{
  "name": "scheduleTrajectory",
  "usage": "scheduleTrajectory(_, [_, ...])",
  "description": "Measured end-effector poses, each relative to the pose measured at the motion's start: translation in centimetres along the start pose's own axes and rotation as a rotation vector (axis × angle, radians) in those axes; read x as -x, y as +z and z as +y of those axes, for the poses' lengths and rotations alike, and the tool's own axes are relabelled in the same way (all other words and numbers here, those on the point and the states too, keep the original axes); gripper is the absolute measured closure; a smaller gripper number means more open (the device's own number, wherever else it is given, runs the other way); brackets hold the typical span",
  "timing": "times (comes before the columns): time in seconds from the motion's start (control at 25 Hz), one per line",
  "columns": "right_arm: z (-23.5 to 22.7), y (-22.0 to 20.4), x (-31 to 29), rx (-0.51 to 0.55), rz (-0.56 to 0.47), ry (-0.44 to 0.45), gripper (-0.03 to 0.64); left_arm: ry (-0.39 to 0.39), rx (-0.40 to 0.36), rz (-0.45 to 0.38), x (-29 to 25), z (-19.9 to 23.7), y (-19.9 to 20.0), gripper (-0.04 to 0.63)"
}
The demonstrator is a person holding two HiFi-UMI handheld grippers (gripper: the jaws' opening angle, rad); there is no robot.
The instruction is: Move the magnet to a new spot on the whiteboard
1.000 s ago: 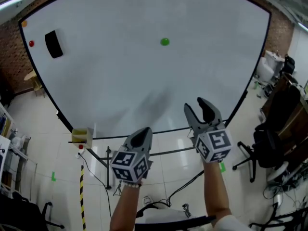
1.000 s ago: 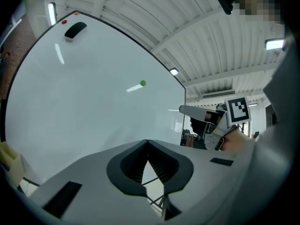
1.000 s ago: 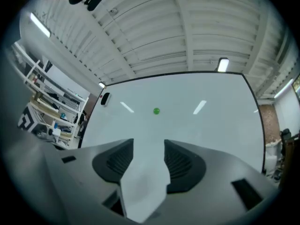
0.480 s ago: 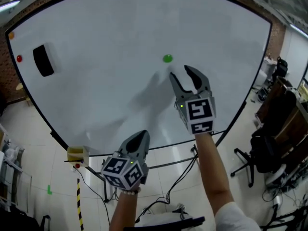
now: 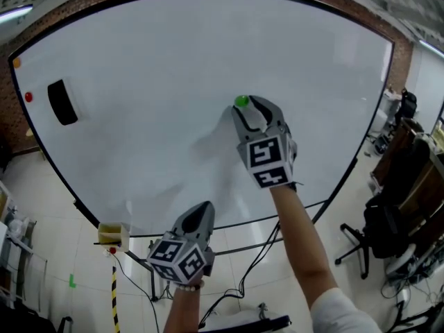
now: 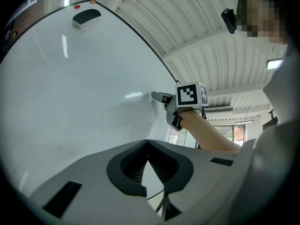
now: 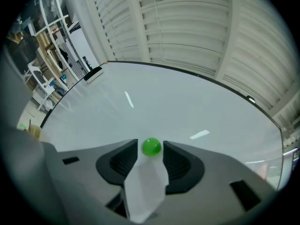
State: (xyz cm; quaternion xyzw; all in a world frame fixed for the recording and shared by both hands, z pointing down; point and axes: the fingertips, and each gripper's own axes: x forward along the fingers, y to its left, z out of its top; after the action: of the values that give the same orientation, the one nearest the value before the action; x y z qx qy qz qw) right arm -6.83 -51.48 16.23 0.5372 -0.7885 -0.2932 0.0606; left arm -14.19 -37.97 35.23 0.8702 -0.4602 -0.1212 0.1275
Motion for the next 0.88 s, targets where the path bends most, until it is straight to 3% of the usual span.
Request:
scheduleTrajectory(0.6, [-0.5, 0.3, -0.5, 0.054, 0.01, -0.029, 0.491, 0.0, -0.003, -0.012, -0.1, 0.6, 0.7, 0.604])
scheduleTrajectory(0.88, [-0.7, 1.6, 2.3, 0.015, -0.029, -0.031, 0.491, -0.013, 0.007, 0.01, -0.1, 1.2, 0.1, 0.604])
